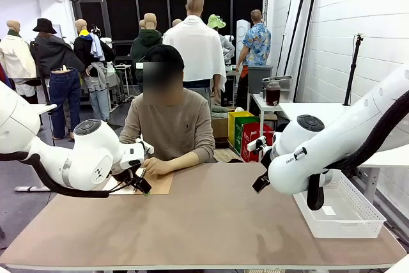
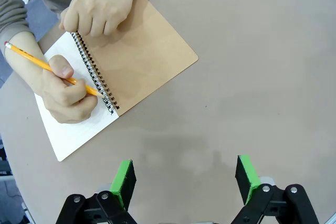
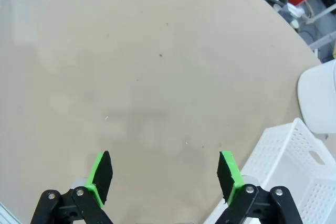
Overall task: Sort the paper based on its condition.
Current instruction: If a person hands you a paper, place it in the Organizing basket , and if it's crumpled, put it in the Trash can.
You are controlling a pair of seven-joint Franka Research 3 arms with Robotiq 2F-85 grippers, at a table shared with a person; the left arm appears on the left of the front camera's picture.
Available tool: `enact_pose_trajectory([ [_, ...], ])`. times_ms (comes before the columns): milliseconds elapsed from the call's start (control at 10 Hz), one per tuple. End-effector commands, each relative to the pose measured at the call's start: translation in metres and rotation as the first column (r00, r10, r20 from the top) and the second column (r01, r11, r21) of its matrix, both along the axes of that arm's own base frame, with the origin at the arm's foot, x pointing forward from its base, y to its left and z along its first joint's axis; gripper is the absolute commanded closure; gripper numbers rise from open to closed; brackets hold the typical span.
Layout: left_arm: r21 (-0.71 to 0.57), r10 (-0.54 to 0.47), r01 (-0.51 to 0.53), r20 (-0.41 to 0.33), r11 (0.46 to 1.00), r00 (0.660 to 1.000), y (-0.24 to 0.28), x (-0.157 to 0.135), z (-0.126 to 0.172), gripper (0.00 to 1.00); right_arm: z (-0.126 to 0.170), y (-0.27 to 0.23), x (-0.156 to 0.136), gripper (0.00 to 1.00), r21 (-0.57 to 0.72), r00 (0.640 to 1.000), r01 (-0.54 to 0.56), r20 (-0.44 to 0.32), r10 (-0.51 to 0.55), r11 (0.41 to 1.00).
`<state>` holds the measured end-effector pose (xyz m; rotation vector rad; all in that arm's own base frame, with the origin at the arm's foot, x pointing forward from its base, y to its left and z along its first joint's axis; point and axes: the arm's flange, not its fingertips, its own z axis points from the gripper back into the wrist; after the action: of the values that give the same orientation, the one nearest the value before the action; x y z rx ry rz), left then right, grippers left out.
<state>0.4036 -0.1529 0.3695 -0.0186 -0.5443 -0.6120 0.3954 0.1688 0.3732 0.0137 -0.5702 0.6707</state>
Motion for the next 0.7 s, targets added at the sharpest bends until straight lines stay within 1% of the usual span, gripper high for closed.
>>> enact_pose_trajectory([
  [0, -0.004, 0.004, -0.004, 0.004, 1.0, 1.0, 0.002, 0.0, 0.002, 0.0, 0.0, 0.0, 0.0, 0.0, 0.003, 1.0, 0.002, 0.001, -0.002, 1.0],
  [100, 0.0, 0.0, 0.0, 0.0, 1.0, 1.0, 0.0, 0.0, 0.0, 0.0, 0.0, 0.0, 0.0, 0.0, 0.0, 1.0, 0.0, 0.0, 0.0, 1.0],
  [200, 0.012, -0.001, 0.001, 0.008, 1.0, 1.0, 0.001, -0.002, 0.009, 0.0, 0.004, -0.002, 0.0, 0.0, 0.008, 1.0, 0.012, 0.007, -0.012, 1.0],
  [400, 0.018, 0.025, -0.025, 0.01, 1.0, 1.0, 0.002, -0.007, 0.036, 0.0, 0.025, -0.004, -0.004, 0.0, 0.022, 1.0, 0.019, 0.017, -0.02, 1.0],
  [600, 0.011, 0.018, -0.018, 0.01, 1.0, 1.0, 0.0, -0.015, 0.062, 0.0, 0.046, -0.006, -0.008, 0.0, 0.037, 1.0, 0.004, 0.025, -0.005, 0.999],
])
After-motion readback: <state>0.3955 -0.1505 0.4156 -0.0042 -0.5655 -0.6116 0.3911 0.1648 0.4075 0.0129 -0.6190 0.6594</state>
